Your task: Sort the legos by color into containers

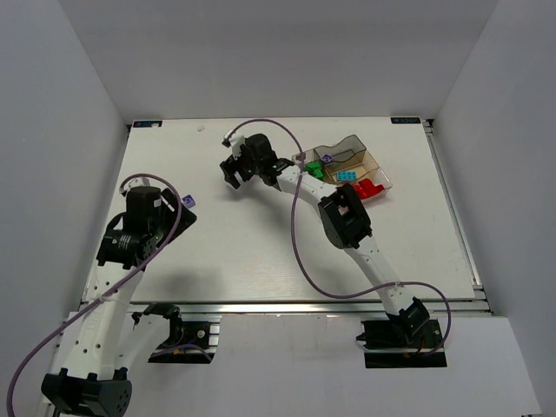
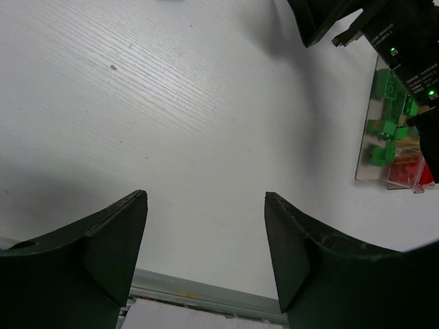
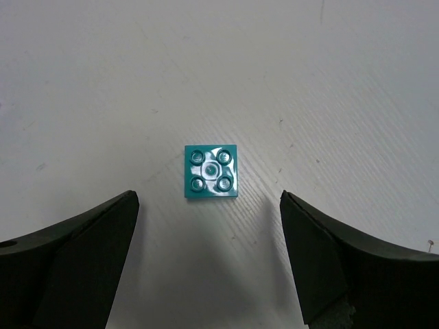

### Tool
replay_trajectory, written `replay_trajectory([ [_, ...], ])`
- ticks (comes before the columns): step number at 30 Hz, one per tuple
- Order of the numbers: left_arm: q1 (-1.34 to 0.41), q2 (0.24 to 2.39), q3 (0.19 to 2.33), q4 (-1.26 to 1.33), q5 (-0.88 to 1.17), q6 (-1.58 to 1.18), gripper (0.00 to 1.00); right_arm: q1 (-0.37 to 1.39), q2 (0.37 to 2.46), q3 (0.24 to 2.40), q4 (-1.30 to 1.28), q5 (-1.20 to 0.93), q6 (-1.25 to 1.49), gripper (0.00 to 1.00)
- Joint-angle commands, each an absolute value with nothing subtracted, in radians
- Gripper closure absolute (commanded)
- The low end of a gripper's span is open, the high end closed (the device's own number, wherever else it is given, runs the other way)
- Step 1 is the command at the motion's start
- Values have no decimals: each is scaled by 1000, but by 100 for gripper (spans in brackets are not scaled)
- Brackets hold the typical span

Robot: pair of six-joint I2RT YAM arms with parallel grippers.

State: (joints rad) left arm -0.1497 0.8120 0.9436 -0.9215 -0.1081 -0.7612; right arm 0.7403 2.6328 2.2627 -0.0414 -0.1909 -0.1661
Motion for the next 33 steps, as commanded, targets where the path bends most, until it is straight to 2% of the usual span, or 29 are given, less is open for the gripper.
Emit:
replay_trajectory([
  [1, -149, 824, 980, -943, -97, -732, 21, 747, 2657, 2321, 74, -146, -160, 11],
  [10, -149, 844, 989, -943, -95, -721, 21, 747, 2704, 2359, 104, -173, -170, 19],
  [19, -149, 842, 1018, -954, -107, -727, 21, 762, 2714, 2372, 94, -192, -204, 40],
  [21, -149, 835, 1025, -965, -118, -729, 21, 762, 2712, 2372, 95, -187, -204, 41],
  [29, -149, 793, 1038, -999, -137, -749, 21, 761, 2711, 2370, 89, -156, -187, 28],
  [33, -149, 779, 1054, -1020, -149, -755, 21, 764, 2709, 2370, 80, -150, -184, 28],
])
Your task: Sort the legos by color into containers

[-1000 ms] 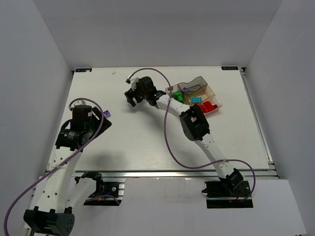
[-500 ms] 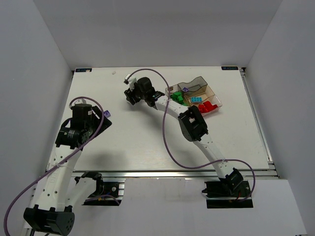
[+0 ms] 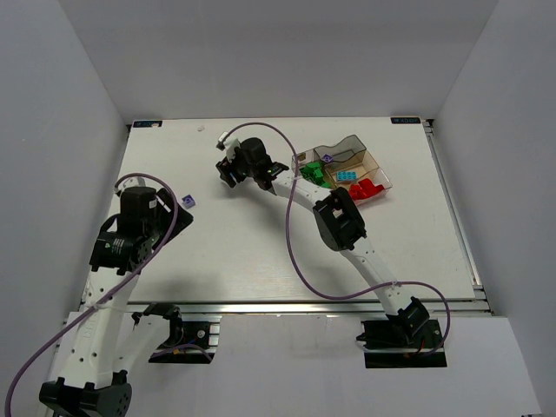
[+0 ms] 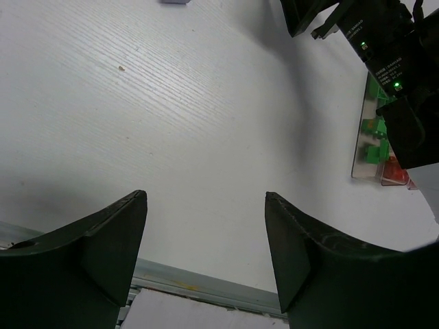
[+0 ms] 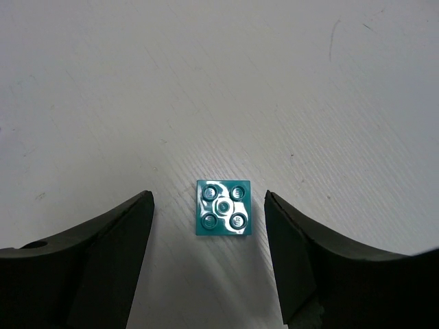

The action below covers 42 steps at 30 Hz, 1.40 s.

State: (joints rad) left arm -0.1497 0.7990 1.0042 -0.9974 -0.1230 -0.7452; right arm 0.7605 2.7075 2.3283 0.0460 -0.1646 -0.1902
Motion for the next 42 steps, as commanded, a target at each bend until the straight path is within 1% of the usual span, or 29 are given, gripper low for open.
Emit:
replay_trajectory([
  [1, -149, 779, 1057, -1023, -150, -758, 21, 762, 2709, 2372, 77, -149, -186, 29],
  [6, -149, 778, 1084, -1042, -167, -758, 21, 762, 2711, 2375, 63, -152, -196, 30],
  [17, -149, 758, 1060, -1029, -158, -778, 20, 759, 2712, 2382, 51, -144, -198, 38],
  [22, -149, 753, 1052, -1028, -156, -778, 20, 756, 2703, 2376, 38, -138, -198, 38],
  [25, -149, 744, 1031, -1014, -153, -778, 21, 750, 2640, 2278, 83, -172, -190, 32],
  [26, -149, 744, 1008, -994, -152, -778, 20, 752, 2619, 2202, 104, -187, -190, 30],
  [27, -149, 744, 997, -985, -149, -778, 21, 747, 2574, 2172, 144, -195, -189, 26],
  [30, -149, 767, 947, -940, -147, -776, 20, 735, 2513, 2102, 176, -247, -178, 20],
  [36, -149, 871, 899, -802, -133, -723, 20, 707, 2338, 2017, 181, -334, -184, 15],
  [40, -149, 989, 890, -685, -135, -704, 20, 690, 2269, 2040, 36, -403, -213, 11],
  [41, -149, 1017, 891, -667, -137, -701, 20, 686, 2263, 2057, -80, -434, -225, 11],
  [42, -149, 1047, 896, -651, -135, -689, 20, 680, 2252, 2075, -130, -443, -229, 11],
])
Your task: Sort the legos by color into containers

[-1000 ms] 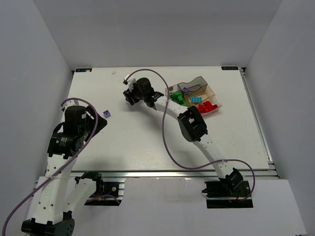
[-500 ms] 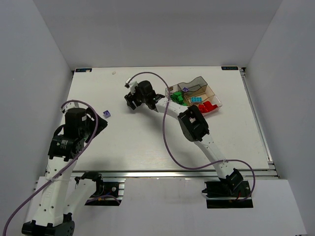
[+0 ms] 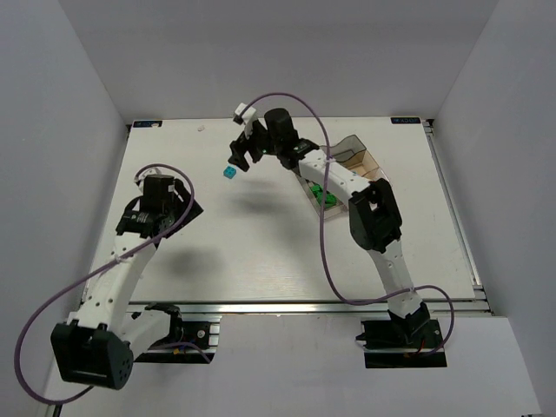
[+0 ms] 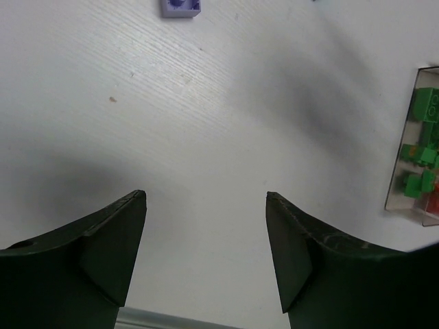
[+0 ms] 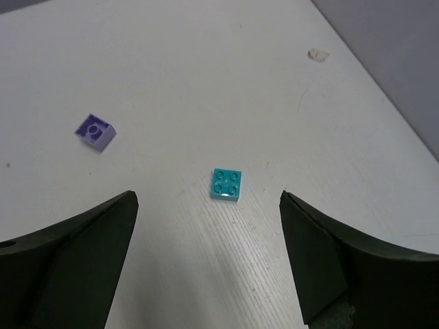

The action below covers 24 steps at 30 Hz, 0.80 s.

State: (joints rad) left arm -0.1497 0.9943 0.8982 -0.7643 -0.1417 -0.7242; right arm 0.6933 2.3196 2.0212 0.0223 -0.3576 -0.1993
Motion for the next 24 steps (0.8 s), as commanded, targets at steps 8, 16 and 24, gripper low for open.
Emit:
replay_trajectory([
  [8, -104, 1441, 1066, -609, -150, -634, 19, 612, 2102, 2002, -351, -563, -199, 23],
  [16, -58, 1725, 1324, -574, -74, -557, 20, 506, 1947, 1896, -376, -704, -193, 88],
  [24, -89, 2061, 1716, -612, 125, -624, 17, 420, 1853, 1813, -388, -753, -193, 46],
])
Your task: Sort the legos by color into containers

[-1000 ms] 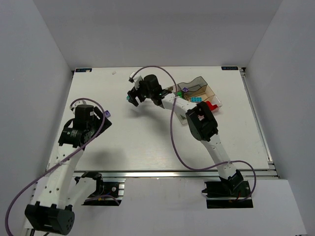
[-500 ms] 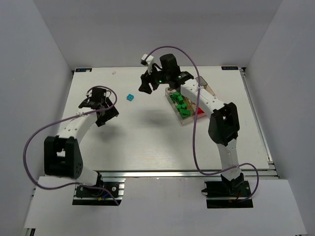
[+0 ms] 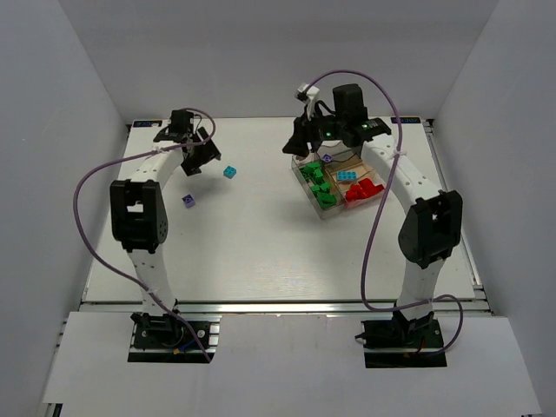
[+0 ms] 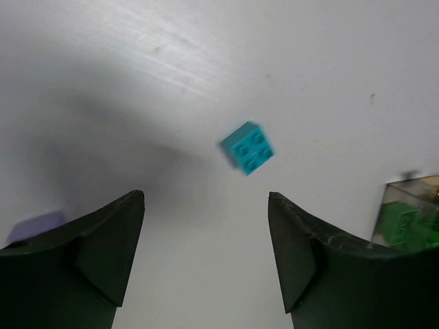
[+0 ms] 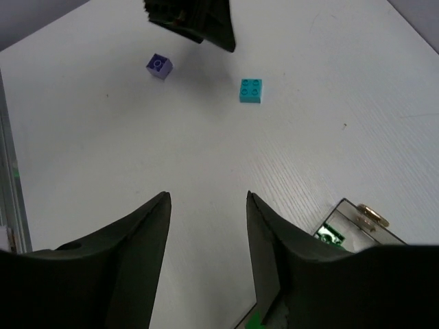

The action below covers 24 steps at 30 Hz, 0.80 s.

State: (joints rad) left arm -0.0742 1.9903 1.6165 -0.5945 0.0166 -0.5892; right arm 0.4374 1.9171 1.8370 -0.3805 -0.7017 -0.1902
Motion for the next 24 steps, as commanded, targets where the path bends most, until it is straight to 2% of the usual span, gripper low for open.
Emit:
replay_trajectory([
  [1, -100, 2098, 1805, -644, 135, -633, 16, 417, 1848, 1798, -385, -752, -192, 46],
  [3, -121, 2199, 1940, -696, 144, -640, 14, 396, 1835, 1778, -377, -749, -181, 44],
  [10, -143, 2379, 2160, -807, 156, -629, 10, 347, 1799, 1729, -356, -753, -163, 43],
  [24, -202, 2422, 2174, -913, 72, -644, 12, 290, 1802, 1701, -324, -784, -98, 42],
])
